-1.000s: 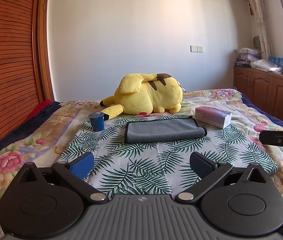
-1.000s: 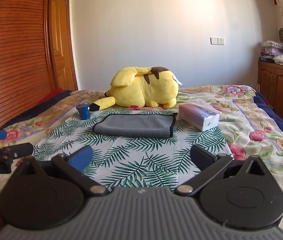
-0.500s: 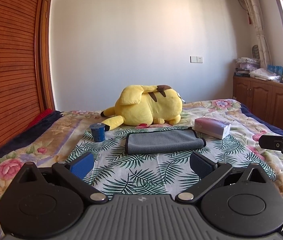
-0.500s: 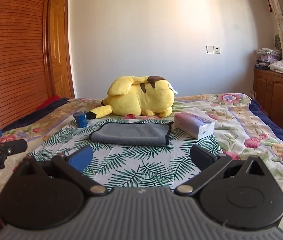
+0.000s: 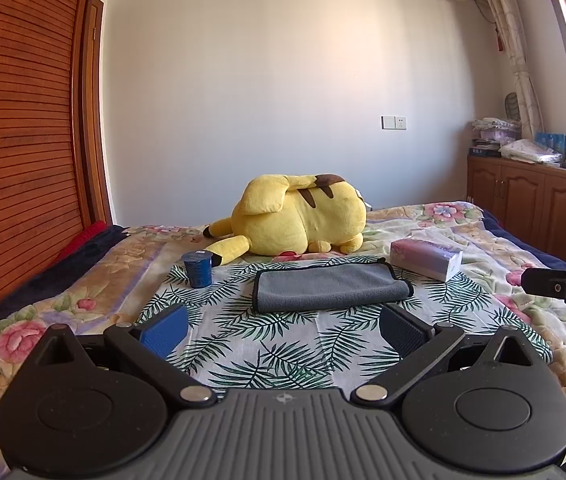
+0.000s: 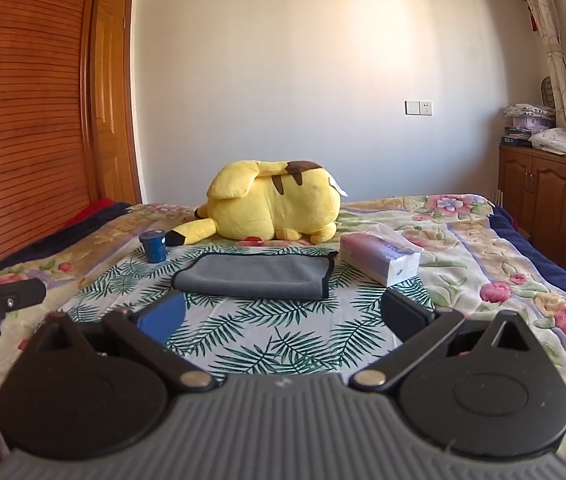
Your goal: Fold towel
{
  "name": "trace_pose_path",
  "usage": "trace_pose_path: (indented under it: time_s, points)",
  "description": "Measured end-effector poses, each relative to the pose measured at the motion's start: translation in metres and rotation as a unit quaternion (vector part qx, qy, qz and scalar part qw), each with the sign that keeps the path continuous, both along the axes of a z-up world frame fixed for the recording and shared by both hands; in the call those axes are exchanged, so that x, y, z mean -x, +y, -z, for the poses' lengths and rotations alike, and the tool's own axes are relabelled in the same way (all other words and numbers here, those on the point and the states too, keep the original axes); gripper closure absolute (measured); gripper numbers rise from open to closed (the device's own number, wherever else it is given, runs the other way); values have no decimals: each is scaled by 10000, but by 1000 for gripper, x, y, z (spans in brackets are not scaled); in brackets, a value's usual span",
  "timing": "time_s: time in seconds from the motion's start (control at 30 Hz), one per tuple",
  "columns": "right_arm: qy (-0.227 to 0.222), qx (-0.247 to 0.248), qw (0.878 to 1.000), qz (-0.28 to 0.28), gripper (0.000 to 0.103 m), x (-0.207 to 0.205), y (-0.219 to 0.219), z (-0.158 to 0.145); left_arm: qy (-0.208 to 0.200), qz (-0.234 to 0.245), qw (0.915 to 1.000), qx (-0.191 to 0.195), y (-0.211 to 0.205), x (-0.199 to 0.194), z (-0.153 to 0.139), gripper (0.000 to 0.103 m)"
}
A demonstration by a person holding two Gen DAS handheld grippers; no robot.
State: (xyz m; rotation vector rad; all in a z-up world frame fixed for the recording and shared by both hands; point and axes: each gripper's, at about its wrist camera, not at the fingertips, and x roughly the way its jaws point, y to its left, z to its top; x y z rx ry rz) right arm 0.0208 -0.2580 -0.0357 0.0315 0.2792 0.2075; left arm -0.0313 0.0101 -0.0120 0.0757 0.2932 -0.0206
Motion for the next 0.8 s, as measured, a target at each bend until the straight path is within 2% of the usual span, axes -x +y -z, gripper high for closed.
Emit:
trace_pose_path:
  time_s: [0.8]
  points:
    - [10, -2, 10000, 4, 0, 0, 0, 0, 32, -13, 10000, 21, 1, 0, 3, 16]
